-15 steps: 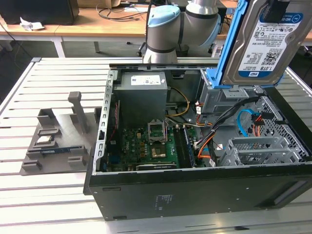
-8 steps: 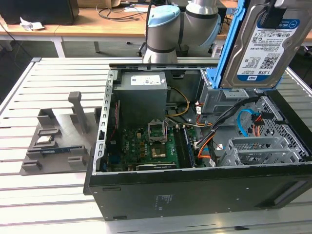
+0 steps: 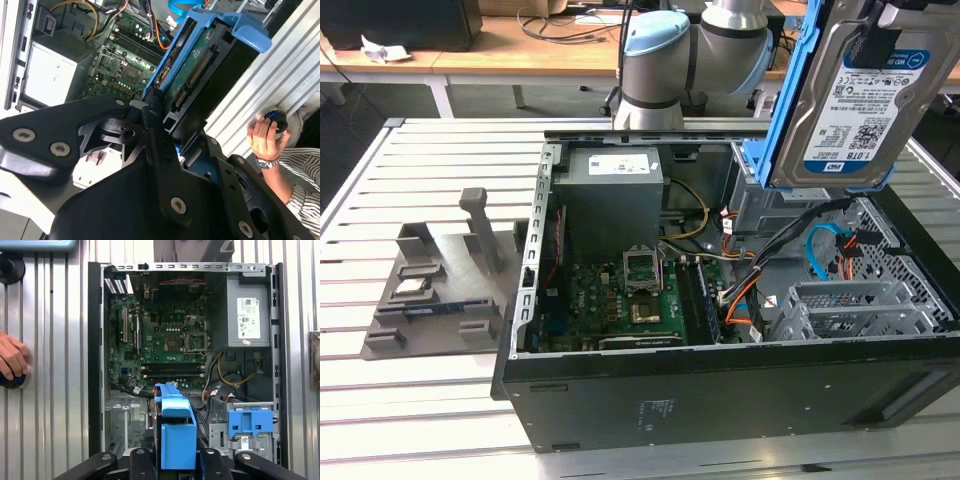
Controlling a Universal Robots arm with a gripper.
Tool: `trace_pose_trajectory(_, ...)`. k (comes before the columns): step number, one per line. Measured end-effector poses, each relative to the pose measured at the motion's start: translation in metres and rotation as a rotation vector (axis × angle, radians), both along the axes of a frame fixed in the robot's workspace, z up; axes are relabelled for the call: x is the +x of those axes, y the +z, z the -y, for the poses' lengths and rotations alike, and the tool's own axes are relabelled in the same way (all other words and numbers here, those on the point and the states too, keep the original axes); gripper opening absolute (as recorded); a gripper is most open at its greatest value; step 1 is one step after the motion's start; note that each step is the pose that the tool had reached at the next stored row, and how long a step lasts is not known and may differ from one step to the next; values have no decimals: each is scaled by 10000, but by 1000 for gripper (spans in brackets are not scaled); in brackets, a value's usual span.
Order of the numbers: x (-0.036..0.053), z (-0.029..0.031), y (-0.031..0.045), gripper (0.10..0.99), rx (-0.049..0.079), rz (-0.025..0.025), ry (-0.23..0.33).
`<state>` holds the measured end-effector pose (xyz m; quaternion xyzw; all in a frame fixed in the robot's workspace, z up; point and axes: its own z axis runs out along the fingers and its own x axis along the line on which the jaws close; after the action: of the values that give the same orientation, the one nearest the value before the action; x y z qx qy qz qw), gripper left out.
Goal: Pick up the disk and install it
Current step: 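Pick up the disk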
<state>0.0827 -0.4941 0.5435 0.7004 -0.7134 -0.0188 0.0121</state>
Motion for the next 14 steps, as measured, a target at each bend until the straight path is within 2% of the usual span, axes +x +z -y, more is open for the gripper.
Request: trace_pose_trajectory(14, 19, 2, -139, 369, -1, 0, 3)
